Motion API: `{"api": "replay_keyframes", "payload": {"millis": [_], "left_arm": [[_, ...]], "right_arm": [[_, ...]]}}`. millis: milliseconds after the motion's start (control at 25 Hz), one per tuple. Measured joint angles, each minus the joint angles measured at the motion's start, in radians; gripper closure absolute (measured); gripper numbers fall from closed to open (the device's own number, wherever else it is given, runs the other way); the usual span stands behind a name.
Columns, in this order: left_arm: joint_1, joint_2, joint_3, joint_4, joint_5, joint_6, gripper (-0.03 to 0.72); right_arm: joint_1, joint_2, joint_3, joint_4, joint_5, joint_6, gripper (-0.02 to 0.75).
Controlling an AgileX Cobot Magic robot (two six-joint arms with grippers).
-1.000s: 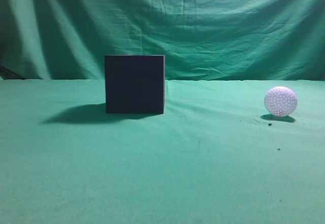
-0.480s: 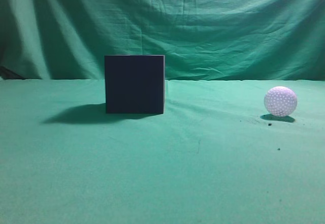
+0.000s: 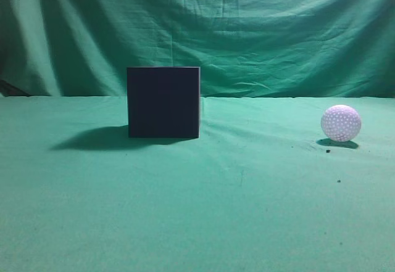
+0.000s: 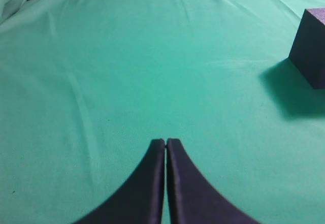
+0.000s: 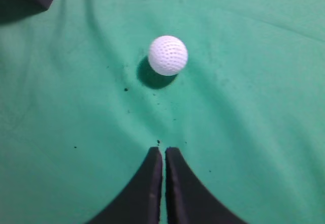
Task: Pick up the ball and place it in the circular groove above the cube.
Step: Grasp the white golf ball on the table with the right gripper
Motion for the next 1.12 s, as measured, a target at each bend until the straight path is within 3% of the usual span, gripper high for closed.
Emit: {"api": "replay_keyframes", "payload": {"millis": [120, 160, 200, 320, 480, 560, 760, 1120], "left_arm": [[0.000, 0.000, 0.000, 0.000, 0.000, 0.000, 0.688], [0.000, 0.000, 0.000, 0.000, 0.000, 0.000, 0.688], [0.000, 0.000, 0.000, 0.000, 0.000, 0.000, 0.688], [0.000, 0.000, 0.000, 0.000, 0.000, 0.000, 0.688], [0.000, 0.000, 0.000, 0.000, 0.000, 0.000, 0.688], [0.000, 0.000, 0.000, 0.000, 0.000, 0.000, 0.688], [0.000, 0.000, 0.000, 0.000, 0.000, 0.000, 0.688], [0.000, 0.000, 0.000, 0.000, 0.000, 0.000, 0.688]], "right_arm": [[0.098, 0.120, -0.069, -0.045, 0.002, 0.004, 0.738], [0.115, 0.161, -0.093, -0.055, 0.002, 0.006, 0.689], [0.129, 0.201, -0.117, -0.060, 0.002, 0.006, 0.689], [0.140, 0.311, -0.181, -0.078, 0.001, 0.008, 0.541], [0.140, 0.439, -0.252, -0.101, -0.008, 0.042, 0.272], [0.140, 0.494, -0.283, -0.116, -0.010, 0.061, 0.196], [0.141, 0.621, -0.344, -0.202, -0.015, 0.146, 0.200], [0.141, 0.748, -0.387, -0.214, -0.034, 0.163, 0.200]]}}
